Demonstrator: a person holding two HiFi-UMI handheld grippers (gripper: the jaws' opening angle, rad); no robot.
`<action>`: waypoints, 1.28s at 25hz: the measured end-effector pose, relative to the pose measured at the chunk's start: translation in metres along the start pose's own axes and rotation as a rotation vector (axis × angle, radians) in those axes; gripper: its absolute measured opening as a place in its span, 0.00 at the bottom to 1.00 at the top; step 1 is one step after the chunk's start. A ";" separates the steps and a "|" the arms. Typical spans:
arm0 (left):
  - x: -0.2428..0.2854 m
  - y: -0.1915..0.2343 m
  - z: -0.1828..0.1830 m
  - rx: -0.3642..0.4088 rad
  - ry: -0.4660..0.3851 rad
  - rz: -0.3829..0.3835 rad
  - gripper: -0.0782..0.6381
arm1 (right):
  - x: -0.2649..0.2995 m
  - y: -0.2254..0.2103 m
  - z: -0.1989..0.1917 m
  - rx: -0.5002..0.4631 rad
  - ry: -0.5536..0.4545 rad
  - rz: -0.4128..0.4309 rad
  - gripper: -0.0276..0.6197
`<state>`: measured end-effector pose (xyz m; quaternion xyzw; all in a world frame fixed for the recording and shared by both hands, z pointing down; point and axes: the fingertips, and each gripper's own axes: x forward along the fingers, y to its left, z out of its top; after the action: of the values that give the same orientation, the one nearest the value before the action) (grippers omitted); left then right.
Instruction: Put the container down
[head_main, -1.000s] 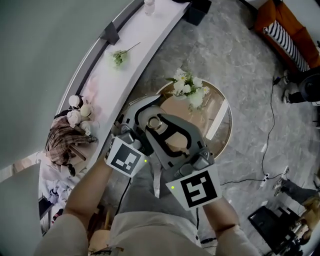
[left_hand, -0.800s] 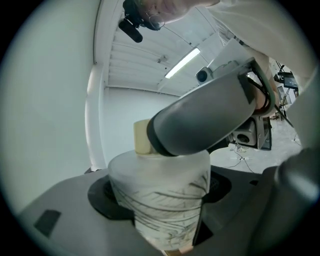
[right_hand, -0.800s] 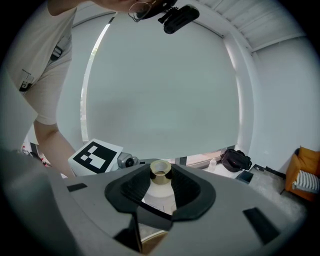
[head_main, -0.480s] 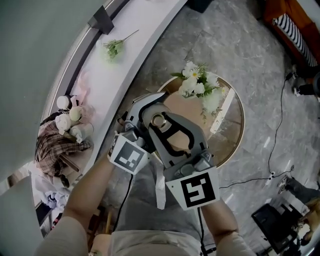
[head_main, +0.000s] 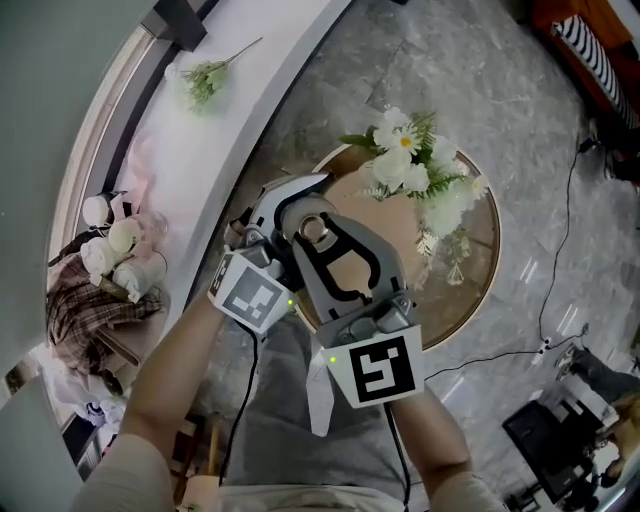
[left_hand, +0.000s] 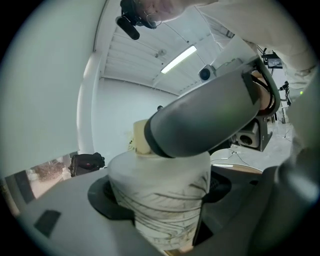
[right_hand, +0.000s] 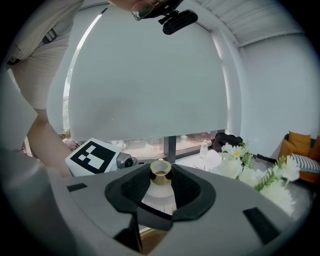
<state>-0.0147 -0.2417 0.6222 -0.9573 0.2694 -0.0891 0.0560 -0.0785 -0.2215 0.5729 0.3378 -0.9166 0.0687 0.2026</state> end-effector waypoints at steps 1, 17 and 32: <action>0.002 0.000 -0.007 -0.010 -0.006 -0.009 0.61 | 0.004 -0.002 -0.007 0.005 -0.003 -0.008 0.23; 0.048 -0.011 -0.120 -0.018 0.000 -0.072 0.61 | 0.056 -0.035 -0.111 0.092 -0.018 -0.105 0.23; 0.066 -0.032 -0.198 -0.012 0.222 -0.176 0.61 | 0.082 -0.046 -0.168 0.091 0.040 -0.133 0.23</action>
<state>0.0173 -0.2612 0.8298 -0.9618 0.1893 -0.1975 0.0120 -0.0508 -0.2613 0.7594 0.4055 -0.8837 0.1034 0.2096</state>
